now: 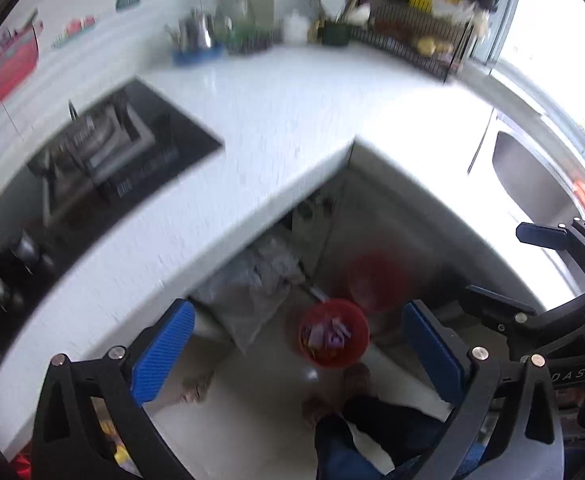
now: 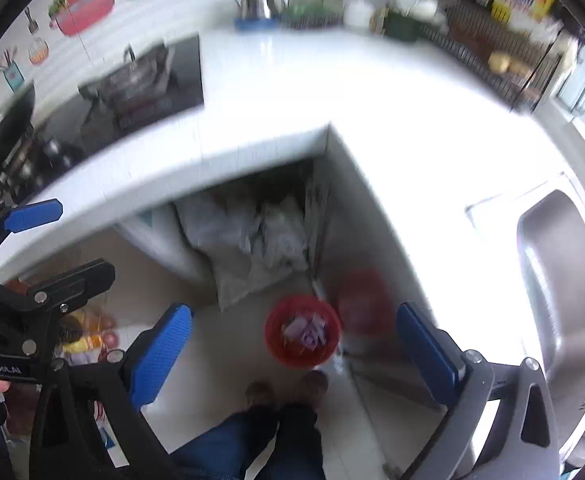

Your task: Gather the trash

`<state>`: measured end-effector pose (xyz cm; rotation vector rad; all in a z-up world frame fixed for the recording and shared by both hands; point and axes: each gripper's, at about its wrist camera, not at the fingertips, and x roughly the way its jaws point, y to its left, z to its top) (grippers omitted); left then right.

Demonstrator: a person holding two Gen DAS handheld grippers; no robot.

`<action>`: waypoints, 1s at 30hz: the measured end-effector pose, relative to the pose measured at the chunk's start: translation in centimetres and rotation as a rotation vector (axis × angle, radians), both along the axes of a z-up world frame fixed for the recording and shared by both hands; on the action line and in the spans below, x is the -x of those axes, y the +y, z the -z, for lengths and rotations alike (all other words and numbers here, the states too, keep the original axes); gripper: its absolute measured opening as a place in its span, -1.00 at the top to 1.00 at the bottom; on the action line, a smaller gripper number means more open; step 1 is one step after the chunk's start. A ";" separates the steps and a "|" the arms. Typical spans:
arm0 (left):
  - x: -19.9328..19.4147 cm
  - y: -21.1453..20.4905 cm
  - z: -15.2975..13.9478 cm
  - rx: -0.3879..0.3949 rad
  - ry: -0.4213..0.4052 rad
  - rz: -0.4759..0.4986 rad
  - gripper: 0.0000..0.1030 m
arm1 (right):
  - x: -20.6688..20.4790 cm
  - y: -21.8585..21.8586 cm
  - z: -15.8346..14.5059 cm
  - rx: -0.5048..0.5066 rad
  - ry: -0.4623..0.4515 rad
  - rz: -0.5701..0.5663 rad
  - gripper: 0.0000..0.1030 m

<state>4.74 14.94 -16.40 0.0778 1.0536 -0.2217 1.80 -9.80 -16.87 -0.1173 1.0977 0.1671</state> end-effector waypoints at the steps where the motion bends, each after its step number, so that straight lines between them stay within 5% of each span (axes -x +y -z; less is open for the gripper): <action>1: 0.1 -0.2 -1.1 0.000 -0.023 0.000 -1.00 | 0.1 -0.2 -1.2 -0.001 -0.023 0.002 -0.99; 10: 2.6 -2.4 -11.7 0.010 -0.218 -0.015 -1.00 | 3.3 -2.5 -10.7 0.001 -0.226 0.080 -0.99; 19: 9.1 -6.9 -18.3 0.033 -0.365 -0.012 -1.00 | 9.1 -6.2 -16.7 -0.002 -0.379 0.093 -0.99; 30: 20.4 -10.8 -20.5 -0.019 -0.429 -0.093 -1.00 | 19.1 -9.5 -19.1 -0.037 -0.454 0.068 -0.99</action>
